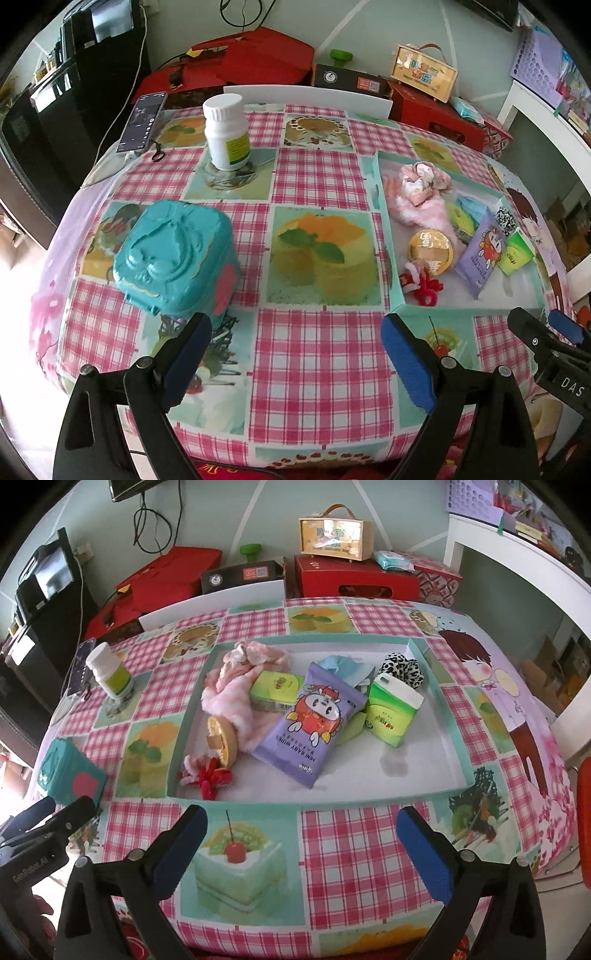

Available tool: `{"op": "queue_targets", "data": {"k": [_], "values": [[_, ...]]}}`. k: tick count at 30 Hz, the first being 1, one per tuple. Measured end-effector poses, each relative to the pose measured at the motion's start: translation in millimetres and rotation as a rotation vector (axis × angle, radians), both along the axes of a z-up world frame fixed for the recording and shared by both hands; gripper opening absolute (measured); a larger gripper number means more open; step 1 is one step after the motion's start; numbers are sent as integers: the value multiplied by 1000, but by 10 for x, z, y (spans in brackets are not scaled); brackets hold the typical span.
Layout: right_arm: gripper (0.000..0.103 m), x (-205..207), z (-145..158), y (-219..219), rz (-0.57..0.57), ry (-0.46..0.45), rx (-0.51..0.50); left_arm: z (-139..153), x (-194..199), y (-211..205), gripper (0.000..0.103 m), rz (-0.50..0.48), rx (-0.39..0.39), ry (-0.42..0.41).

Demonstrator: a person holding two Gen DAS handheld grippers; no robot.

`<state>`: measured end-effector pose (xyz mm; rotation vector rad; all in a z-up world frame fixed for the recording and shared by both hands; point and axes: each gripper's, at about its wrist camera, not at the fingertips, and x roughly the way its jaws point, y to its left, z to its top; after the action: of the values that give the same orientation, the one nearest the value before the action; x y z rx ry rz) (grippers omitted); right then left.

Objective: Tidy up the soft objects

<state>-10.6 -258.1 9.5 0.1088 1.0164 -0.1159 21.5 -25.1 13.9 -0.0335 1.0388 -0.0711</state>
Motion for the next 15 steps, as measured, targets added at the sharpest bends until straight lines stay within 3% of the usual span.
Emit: {"op": "queue_targets", "data": {"k": [15], "values": [[103, -59, -41, 70, 29, 17, 8, -9, -127, 42, 93, 3, 52, 14]]}}
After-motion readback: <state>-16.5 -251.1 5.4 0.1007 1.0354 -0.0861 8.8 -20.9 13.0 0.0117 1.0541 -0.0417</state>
